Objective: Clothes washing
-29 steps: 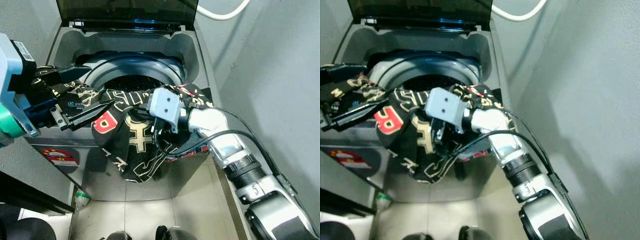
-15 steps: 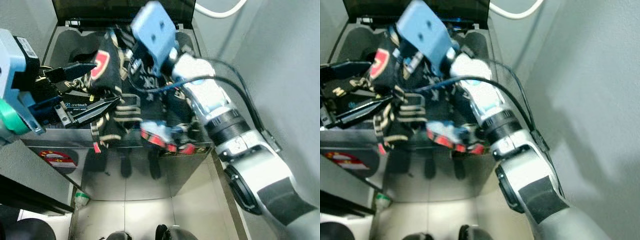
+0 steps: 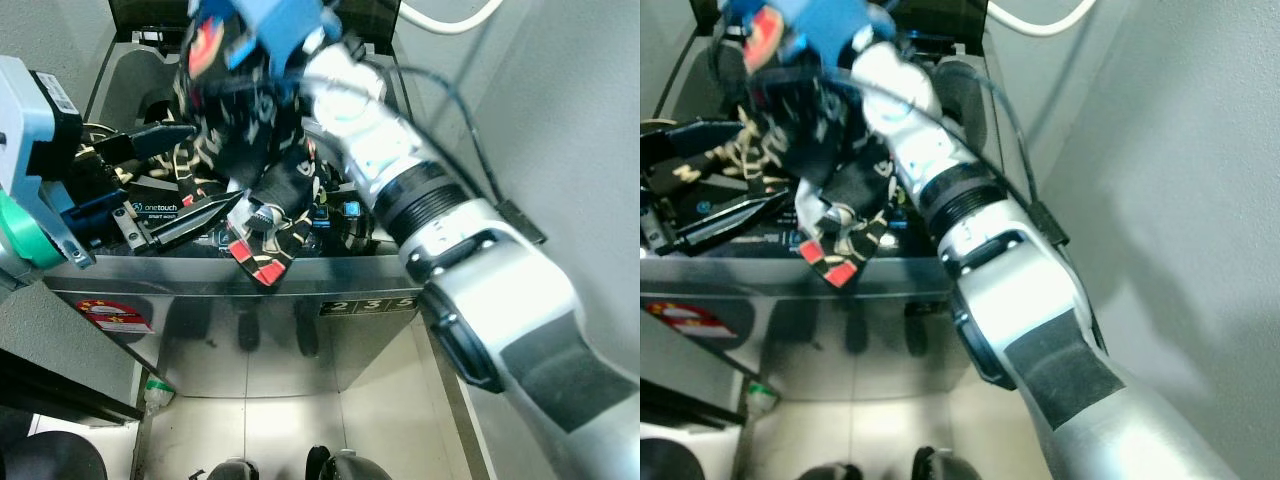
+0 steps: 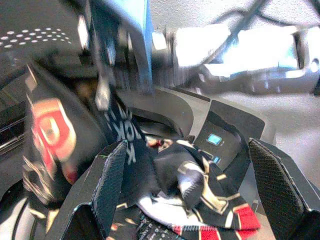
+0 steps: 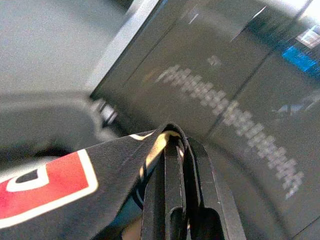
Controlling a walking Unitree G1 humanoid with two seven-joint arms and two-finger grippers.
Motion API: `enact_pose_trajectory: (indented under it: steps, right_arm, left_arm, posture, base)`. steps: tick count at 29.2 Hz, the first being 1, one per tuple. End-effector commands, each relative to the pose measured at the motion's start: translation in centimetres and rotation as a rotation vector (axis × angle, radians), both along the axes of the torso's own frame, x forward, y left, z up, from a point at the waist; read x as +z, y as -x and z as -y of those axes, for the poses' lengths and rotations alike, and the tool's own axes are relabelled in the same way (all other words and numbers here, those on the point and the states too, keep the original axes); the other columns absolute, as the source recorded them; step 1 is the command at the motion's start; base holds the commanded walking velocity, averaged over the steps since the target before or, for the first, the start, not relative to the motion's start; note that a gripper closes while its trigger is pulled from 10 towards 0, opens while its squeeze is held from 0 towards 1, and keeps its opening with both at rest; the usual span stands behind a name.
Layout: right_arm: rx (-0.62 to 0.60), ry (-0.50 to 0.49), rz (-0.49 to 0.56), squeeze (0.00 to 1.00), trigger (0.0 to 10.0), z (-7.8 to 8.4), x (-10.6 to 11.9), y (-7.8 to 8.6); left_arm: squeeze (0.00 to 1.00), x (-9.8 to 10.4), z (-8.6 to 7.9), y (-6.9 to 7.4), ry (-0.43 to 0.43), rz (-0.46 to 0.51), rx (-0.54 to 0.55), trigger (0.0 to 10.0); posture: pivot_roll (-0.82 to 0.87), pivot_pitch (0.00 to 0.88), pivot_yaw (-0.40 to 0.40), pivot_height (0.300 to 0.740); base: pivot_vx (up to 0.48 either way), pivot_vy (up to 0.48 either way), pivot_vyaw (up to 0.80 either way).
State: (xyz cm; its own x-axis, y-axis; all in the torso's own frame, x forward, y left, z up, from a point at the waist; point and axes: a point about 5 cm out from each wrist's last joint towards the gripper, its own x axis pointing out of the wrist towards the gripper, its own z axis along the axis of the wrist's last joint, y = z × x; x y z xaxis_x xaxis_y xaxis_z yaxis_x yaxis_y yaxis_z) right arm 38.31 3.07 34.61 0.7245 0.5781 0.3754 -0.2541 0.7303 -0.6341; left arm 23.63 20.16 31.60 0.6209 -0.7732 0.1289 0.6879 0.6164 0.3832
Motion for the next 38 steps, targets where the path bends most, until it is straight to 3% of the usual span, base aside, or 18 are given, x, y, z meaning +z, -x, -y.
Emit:
enact_pose_trajectory:
  steps: [1, 3, 4, 5, 6, 11, 12, 15, 18, 27, 29, 30, 31, 32, 34, 35, 37, 38]
  right_arm:
    - [-0.019, 0.037, 0.009, 0.00, 10.0, 0.0, -0.6, -0.1]
    - [-0.027, 0.111, 0.009, 0.00, 10.0, 0.1, -1.9, -0.3]
    - [-0.047, 0.179, 0.017, 0.47, 10.0, 0.4, -2.9, -0.5]
    - [-0.047, 0.179, 0.017, 0.47, 10.0, 0.4, -2.9, -0.5]
    - [-0.065, 0.215, 0.025, 1.00, 10.0, 0.9, -3.6, -0.8]
    - [-0.073, 0.199, 0.034, 1.00, 10.0, 1.7, -3.4, -1.0]
    - [0.016, 0.096, -0.025, 0.00, 10.0, 3.4, -2.4, -1.2]
    - [0.102, 0.074, -0.067, 0.00, 10.0, 4.4, -2.2, -1.2]
    - [0.294, 0.107, -0.114, 0.00, 10.0, 7.4, -2.7, -0.6]
    - [0.316, -0.035, -0.152, 0.00, 10.0, 10.2, -3.4, -0.2]
    - [0.275, -0.137, -0.153, 0.00, 10.0, 10.9, -3.7, -0.2]
    - [0.175, -0.346, -0.146, 0.00, 10.0, 11.7, -4.1, -0.4]
    - [0.175, -0.346, -0.146, 0.00, 10.0, 11.7, -4.1, -0.4]
    - [0.031, -0.581, -0.099, 0.00, 10.0, 13.0, -3.9, -0.5]
    - [0.031, -0.581, -0.099, 0.00, 10.0, 13.0, -3.9, -0.5]
    - [-0.070, -0.725, -0.045, 0.00, 10.0, 14.2, -3.8, -0.4]
    - [-0.070, -0.725, -0.045, 0.00, 10.0, 14.2, -3.8, -0.4]
    - [-0.098, -0.819, -0.012, 0.00, 10.0, 15.0, -3.4, -0.1]
  left_arm:
    - [0.00, 0.0, 0.3, 0.4, -0.012, 0.016, -0.014, 10.0]
    - [0.00, -0.1, 0.3, 0.3, -0.011, 0.015, -0.015, 10.0]
    - [0.00, -0.1, 0.3, 0.3, -0.010, 0.014, -0.017, 10.0]
    - [0.00, -0.1, 0.3, 0.3, -0.010, 0.014, -0.017, 10.0]
    - [0.00, -0.1, 0.4, 0.2, -0.007, 0.013, -0.019, 10.0]
    - [0.00, -0.2, 0.4, 0.2, -0.006, 0.010, -0.022, 10.0]
    - [0.00, -0.3, 0.4, 0.1, -0.005, 0.007, -0.026, 10.0]
    - [0.00, -0.3, 0.4, 0.2, -0.005, 0.004, -0.029, 10.0]
    - [0.00, -0.4, 0.5, 0.1, -0.007, -0.001, -0.034, 10.0]
    - [0.00, -0.5, 0.7, -0.3, 0.002, -0.009, -0.019, 10.0]
    - [0.00, -0.6, 0.8, -0.6, 0.012, -0.008, 0.000, 10.0]
    - [0.00, -0.3, 0.6, -1.7, 0.046, 0.024, 0.082, 10.0]
    - [0.00, -0.3, 0.6, -1.7, 0.046, 0.024, 0.082, 10.0]
    - [0.00, 0.4, 0.0, -3.8, 0.085, 0.086, 0.231, 10.0]
    - [0.00, 0.4, 0.0, -3.8, 0.085, 0.086, 0.231, 10.0]
    - [0.00, 0.9, -0.4, -5.5, 0.129, 0.135, 0.355, 10.0]
    - [0.00, 0.9, -0.4, -5.5, 0.129, 0.135, 0.355, 10.0]
    - [0.00, 1.3, -0.7, -6.9, 0.184, 0.174, 0.454, 10.0]
  posture:
    - [0.18, 0.064, -0.013, 0.740]
    - [0.18, 0.063, -0.011, 0.740]
    - [0.18, 0.063, -0.011, 0.740]
    - [0.18, 0.063, -0.011, 0.740]
    - [0.17, 0.062, -0.008, 0.740]
    - [0.16, 0.061, -0.003, 0.740]
    - [0.16, 0.062, 0.001, 0.740]
    - [0.16, 0.065, 0.006, 0.740]
    - [0.15, 0.072, 0.012, 0.740]
    - [0.15, 0.080, 0.017, 0.740]
    - [0.14, 0.084, 0.020, 0.740]
    - [0.14, 0.091, 0.028, 0.740]
    - [0.14, 0.091, 0.028, 0.740]
    - [0.14, 0.087, 0.038, 0.740]
    - [0.14, 0.087, 0.038, 0.740]
    - [0.14, 0.085, 0.042, 0.740]
    - [0.14, 0.085, 0.042, 0.740]
    - [0.14, 0.084, 0.045, 0.740]
  base:
    - [0.000, 0.000, 0.00]
    - [0.000, 0.000, 0.00]
    - [0.000, 0.000, 0.00]
    - [0.000, 0.000, 0.00]
    - [0.000, 0.000, 0.00]
    - [0.000, 0.000, 0.00]
    - [0.000, 0.000, 0.00]
    - [0.000, 0.000, 0.00]
    - [0.000, 0.000, 0.00]
    - [0.000, 0.000, 0.00]
    - [0.000, 0.000, 0.00]
    - [0.000, 0.000, 0.00]
    - [0.000, 0.000, 0.00]
    - [0.000, 0.000, 0.00]
    - [0.000, 0.000, 0.00]
    - [0.000, 0.000, 0.00]
    - [0.000, 0.000, 0.00]
    - [0.000, 0.000, 0.00]
